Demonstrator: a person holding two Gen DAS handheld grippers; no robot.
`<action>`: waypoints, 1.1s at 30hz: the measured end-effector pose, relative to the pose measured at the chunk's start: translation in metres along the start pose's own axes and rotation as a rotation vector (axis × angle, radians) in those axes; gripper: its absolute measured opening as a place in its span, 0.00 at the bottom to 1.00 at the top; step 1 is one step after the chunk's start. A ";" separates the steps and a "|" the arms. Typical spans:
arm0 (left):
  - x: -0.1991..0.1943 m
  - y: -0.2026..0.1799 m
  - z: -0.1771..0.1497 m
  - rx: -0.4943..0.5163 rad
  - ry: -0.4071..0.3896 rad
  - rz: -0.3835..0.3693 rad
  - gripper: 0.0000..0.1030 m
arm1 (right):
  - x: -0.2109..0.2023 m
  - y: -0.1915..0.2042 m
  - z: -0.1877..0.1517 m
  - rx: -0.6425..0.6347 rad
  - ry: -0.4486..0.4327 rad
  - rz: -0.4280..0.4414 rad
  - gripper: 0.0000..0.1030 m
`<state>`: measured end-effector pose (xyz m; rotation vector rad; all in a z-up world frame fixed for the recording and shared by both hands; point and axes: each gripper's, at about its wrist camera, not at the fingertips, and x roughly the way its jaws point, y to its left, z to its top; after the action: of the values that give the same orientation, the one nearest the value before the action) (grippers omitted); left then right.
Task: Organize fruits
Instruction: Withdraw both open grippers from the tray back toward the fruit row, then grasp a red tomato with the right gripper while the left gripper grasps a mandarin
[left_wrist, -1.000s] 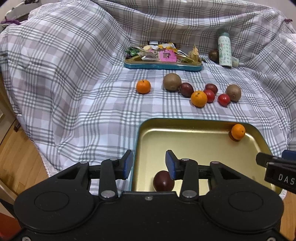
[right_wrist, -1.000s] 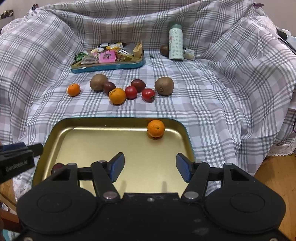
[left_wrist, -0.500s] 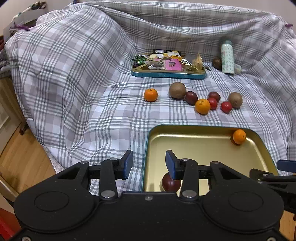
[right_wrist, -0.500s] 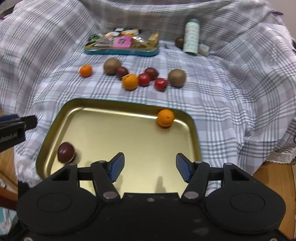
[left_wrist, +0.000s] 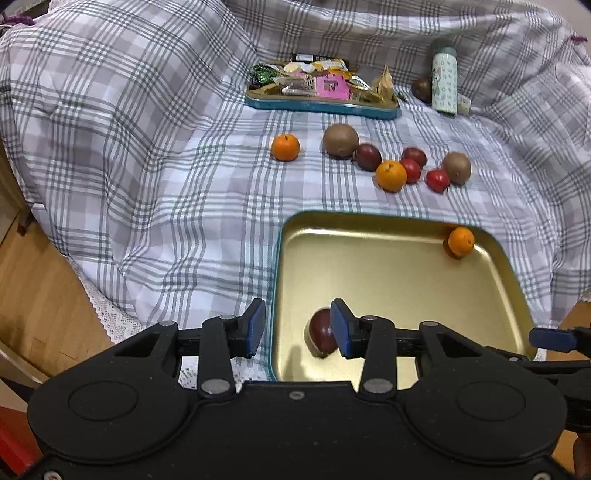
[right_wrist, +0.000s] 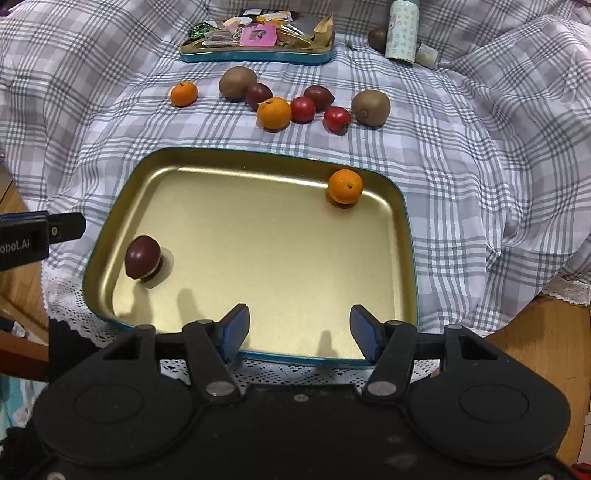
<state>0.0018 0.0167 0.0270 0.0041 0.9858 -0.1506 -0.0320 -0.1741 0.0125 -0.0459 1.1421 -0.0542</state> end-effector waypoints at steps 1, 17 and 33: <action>-0.002 0.001 0.003 -0.005 -0.006 -0.001 0.48 | -0.003 -0.001 0.004 -0.002 -0.005 0.005 0.60; -0.009 0.001 0.058 -0.008 -0.310 0.055 0.55 | -0.031 -0.018 0.068 0.186 -0.395 0.067 0.68; 0.067 -0.009 0.061 0.039 -0.168 0.049 0.55 | 0.050 -0.026 0.071 0.222 -0.286 0.086 0.68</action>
<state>0.0874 -0.0044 0.0058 0.0504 0.8148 -0.1235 0.0531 -0.2030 -0.0014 0.1872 0.8454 -0.0945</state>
